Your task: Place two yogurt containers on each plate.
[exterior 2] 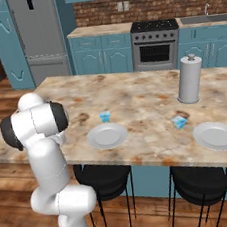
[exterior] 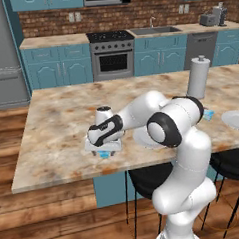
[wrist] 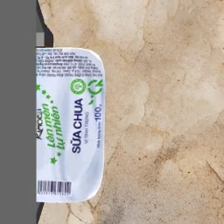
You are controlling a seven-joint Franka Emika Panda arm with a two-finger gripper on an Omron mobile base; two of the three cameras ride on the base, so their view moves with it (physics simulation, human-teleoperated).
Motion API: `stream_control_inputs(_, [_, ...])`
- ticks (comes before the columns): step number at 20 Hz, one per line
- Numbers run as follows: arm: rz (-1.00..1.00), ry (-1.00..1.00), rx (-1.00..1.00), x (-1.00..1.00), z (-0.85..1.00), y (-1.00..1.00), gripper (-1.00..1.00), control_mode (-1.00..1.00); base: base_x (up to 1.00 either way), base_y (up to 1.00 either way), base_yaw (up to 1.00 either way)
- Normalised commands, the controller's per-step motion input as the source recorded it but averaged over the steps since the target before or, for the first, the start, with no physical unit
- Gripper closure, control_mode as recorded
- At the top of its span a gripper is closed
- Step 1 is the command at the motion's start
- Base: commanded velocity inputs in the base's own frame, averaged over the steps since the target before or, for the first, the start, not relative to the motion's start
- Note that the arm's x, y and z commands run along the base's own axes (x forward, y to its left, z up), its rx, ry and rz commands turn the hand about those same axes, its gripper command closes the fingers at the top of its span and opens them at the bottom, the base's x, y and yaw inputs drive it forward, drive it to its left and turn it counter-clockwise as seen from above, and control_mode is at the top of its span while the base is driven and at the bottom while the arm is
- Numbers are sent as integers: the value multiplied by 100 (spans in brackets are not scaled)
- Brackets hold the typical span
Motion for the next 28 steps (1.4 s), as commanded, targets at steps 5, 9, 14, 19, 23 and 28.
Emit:
stream_control_inputs(5, [0,0,0,17,-5,0,-100,-100,0,0,0])
stream_control_inputs(9, [0,0,0,23,-12,0,100,-100,0,0,0])
stream_control_inputs(14, [0,-3,0,16,-8,0,100,-100,0,0,0])
stream_control_inputs(19, [-1,-12,0,-27,17,-54,100,-100,0,0,0])
stream_control_inputs(23, [-3,-15,5,-44,48,-95,100,-100,0,0,0])
stream_control_inputs(28, [-1,-9,12,-11,64,-98,100,-100,0,0,0])
